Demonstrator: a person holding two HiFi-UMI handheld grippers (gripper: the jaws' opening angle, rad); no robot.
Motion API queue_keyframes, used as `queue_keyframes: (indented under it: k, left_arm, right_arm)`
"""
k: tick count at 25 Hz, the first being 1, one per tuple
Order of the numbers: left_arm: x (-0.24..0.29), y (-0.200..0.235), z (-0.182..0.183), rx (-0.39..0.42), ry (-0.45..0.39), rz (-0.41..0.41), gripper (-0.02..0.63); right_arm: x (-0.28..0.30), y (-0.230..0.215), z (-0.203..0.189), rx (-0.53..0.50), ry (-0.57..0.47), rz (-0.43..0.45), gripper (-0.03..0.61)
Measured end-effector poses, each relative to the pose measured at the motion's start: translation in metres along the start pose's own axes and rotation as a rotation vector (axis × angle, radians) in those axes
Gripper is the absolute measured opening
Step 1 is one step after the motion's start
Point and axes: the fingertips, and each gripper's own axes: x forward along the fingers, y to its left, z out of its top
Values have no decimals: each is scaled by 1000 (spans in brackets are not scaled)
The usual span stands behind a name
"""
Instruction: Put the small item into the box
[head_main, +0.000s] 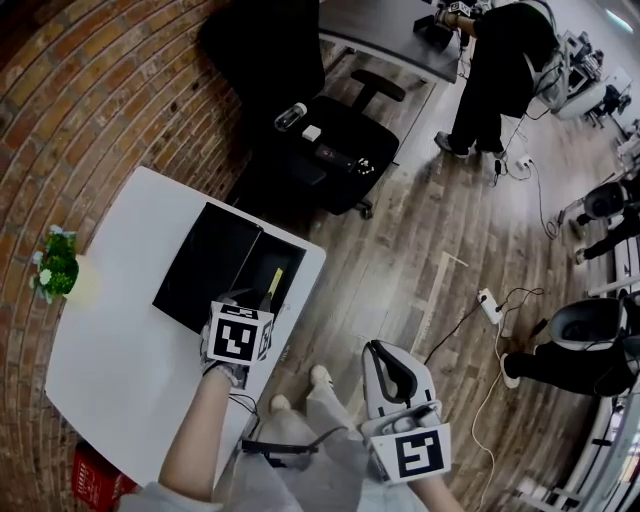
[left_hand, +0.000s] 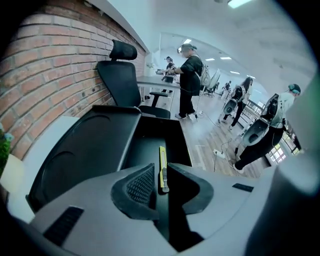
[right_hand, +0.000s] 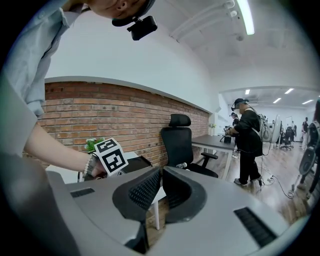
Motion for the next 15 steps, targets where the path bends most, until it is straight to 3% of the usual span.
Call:
queue_keyframes:
  k: [4, 9, 15]
  left_arm:
    - [-33, 3, 20, -27, -126, 6, 71]
    - [-93, 5, 50, 17, -367, 5, 35]
    - [-170, 19, 64, 8, -557, 87, 21]
  right_arm:
    - [3, 14, 11, -29, -22, 39, 48]
    - [5, 36, 23, -78, -31, 97, 48]
    - [8, 61, 50, -146, -85, 163, 48]
